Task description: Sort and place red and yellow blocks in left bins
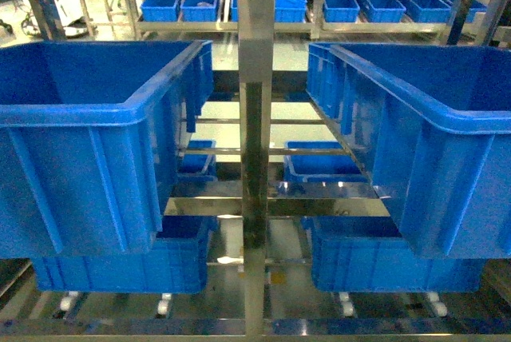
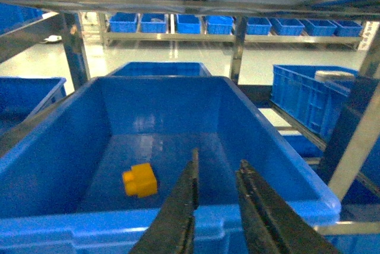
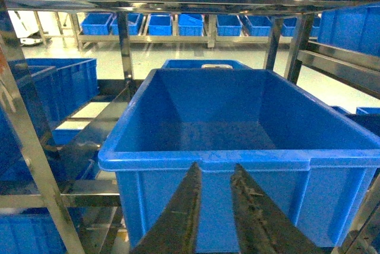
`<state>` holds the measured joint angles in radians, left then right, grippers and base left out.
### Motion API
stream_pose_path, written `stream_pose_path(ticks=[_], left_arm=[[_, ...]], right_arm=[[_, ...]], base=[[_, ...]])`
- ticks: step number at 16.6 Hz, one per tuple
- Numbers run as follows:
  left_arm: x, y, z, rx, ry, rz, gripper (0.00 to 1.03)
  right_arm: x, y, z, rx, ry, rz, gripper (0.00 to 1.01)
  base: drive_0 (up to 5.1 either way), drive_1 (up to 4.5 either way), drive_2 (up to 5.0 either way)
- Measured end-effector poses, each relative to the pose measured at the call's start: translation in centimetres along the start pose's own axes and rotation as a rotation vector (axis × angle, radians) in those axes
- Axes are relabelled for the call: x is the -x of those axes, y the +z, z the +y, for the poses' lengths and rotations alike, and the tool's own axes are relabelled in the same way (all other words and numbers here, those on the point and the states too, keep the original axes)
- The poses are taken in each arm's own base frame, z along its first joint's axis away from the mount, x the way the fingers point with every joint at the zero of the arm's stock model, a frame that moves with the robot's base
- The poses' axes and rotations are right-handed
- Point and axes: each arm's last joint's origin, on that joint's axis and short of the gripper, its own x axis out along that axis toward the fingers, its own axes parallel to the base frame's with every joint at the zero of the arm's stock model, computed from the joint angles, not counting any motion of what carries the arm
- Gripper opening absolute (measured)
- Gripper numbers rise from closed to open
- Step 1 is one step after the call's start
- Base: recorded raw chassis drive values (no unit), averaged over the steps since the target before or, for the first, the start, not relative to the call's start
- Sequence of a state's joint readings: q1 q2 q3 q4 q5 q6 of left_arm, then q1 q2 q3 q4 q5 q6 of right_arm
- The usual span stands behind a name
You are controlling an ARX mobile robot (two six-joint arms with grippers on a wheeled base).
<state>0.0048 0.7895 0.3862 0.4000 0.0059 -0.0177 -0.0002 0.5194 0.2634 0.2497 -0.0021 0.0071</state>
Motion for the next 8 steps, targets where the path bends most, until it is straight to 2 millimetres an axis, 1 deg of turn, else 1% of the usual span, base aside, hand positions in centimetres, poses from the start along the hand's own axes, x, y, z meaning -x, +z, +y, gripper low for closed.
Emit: stream_pose_path(ticks=[1,2,3,6,8], left_arm=[[0.7,-1.3,-0.1,0.0,-0.006,0.005,0.07],[1.3,-2.0,-0.1,-0.001,-0.002,-0.002,0.02],[1.8,-2.6,0.0,-0.001,0.002,-0.004,0.02],[3.1,-4.6,0.0,-0.001,0.002,0.006,0.02],[3.6,-4.9,0.0,-0.001,0.002,0.0,0.02]], right_arm=[[0.4,-0.6,0.0,0.0,0.001,-0.013,0.03],[0.7,-1.3,0.0,0.003,0.0,-0.013,0.02],[0.9,-2.0,0.0,0.004,0.0,0.0,0.02],[1.6,-3.3,0.0,0.004,0.0,-0.007,0.02],[1.8,-3.7,0.0,0.004,0.0,-0.01,0.02]], base=[[0.0,0.0,0.0],[0.0,0.0,0.0],[0.0,0.0,0.0],[0.0,0.0,0.0],[0.0,0.0,0.0]])
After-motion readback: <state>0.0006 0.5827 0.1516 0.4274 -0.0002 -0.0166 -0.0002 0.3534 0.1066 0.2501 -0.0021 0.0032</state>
